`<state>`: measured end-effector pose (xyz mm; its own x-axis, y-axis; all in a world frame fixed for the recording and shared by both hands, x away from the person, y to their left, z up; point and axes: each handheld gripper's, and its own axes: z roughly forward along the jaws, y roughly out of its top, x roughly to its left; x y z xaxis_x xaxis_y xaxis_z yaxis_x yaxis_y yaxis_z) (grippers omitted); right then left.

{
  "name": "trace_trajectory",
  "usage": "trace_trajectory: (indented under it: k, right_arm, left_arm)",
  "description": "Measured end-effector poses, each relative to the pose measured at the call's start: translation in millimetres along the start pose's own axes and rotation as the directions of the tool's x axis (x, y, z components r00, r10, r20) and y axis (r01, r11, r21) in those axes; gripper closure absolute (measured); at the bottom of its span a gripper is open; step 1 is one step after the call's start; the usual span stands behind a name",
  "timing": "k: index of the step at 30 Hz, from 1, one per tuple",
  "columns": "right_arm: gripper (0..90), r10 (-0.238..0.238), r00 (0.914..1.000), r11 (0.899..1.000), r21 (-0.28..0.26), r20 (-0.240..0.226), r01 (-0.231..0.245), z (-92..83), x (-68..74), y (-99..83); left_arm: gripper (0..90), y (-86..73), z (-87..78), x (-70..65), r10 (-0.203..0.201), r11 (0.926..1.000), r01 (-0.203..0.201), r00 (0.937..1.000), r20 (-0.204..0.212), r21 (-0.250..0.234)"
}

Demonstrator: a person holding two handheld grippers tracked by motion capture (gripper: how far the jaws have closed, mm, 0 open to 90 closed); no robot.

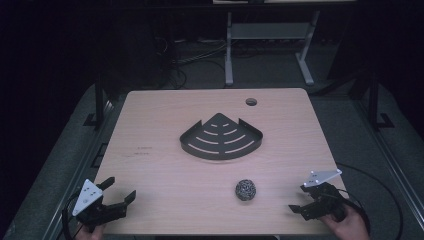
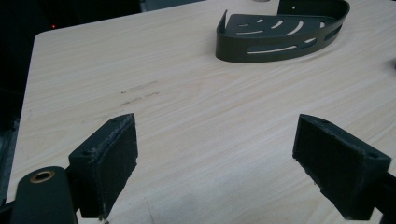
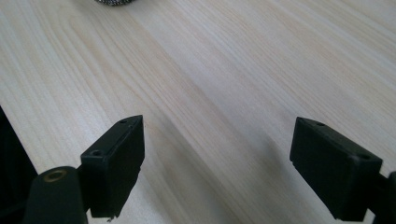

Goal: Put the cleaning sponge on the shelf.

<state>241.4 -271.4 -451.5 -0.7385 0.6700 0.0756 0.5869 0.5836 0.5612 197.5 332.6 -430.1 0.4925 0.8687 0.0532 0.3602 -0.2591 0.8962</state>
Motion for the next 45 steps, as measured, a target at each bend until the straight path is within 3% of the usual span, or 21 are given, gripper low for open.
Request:
trace_trajectory:
  k: [8,45]
  right_arm:
    - [17.4,-0.018,0.9997,1.0,0.003,-0.02,0.018,4.6,2.2,4.0]
    - [17.3,-0.11,0.9907,0.994,0.018,-0.08,0.112,17.0,25.4,29.2]
  left_arm:
    - [13.2,1.0,-0.1,-4.2,0.017,0.9999,-0.017,0.9999,-0.001,0.004]
    - [13.2,-0.7,-2.7,-4.0,0.005,1.0,-0.005,1.0,-0.001,-0.001]
